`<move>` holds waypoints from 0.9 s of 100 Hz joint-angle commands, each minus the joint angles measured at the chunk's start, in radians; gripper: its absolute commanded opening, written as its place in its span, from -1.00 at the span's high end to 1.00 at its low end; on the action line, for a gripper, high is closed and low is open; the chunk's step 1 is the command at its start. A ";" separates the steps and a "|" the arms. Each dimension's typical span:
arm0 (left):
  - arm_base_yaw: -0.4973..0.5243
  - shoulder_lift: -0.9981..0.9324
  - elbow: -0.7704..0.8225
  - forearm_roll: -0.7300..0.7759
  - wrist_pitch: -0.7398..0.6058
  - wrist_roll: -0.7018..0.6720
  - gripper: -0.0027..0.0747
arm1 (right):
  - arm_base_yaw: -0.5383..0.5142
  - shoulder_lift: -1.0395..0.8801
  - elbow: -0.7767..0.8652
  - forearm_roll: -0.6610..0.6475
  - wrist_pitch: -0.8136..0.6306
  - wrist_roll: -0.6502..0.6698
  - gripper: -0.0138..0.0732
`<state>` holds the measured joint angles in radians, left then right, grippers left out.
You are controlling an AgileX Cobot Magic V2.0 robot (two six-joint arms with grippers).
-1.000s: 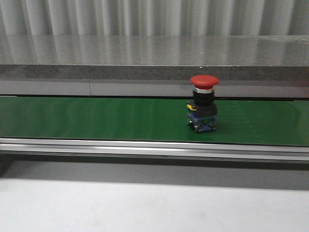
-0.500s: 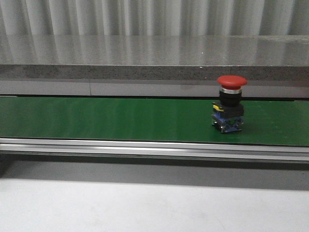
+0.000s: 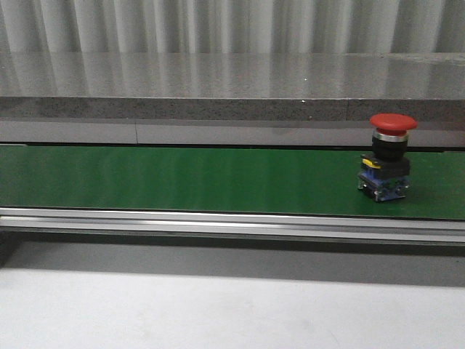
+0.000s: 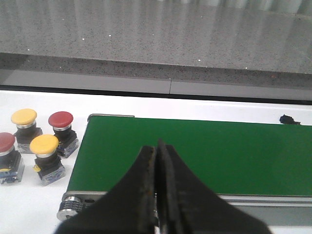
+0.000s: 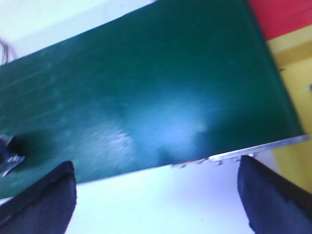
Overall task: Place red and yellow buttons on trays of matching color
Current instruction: 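Grasp the red button on the belt with the right gripper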
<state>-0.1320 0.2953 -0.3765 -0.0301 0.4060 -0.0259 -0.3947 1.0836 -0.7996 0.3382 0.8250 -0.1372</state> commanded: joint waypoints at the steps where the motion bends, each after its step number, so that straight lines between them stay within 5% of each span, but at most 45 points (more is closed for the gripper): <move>1: -0.007 0.007 -0.029 -0.011 -0.082 -0.003 0.98 | 0.067 0.008 -0.089 0.016 0.104 -0.051 -0.84; 43: -0.007 0.007 -0.029 -0.011 -0.082 -0.003 0.98 | 0.327 0.168 -0.217 0.020 0.227 -0.290 -0.80; 77: -0.007 0.007 -0.029 -0.011 -0.082 -0.003 0.98 | 0.366 0.332 -0.296 0.010 0.134 -0.359 -0.80; 90: -0.007 0.007 -0.029 -0.011 -0.082 -0.003 0.98 | 0.366 0.375 -0.317 -0.028 0.109 -0.360 -0.51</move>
<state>-0.1320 0.2953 -0.3765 -0.0301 0.4060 -0.0259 -0.0280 1.4640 -1.0757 0.3199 0.9669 -0.4851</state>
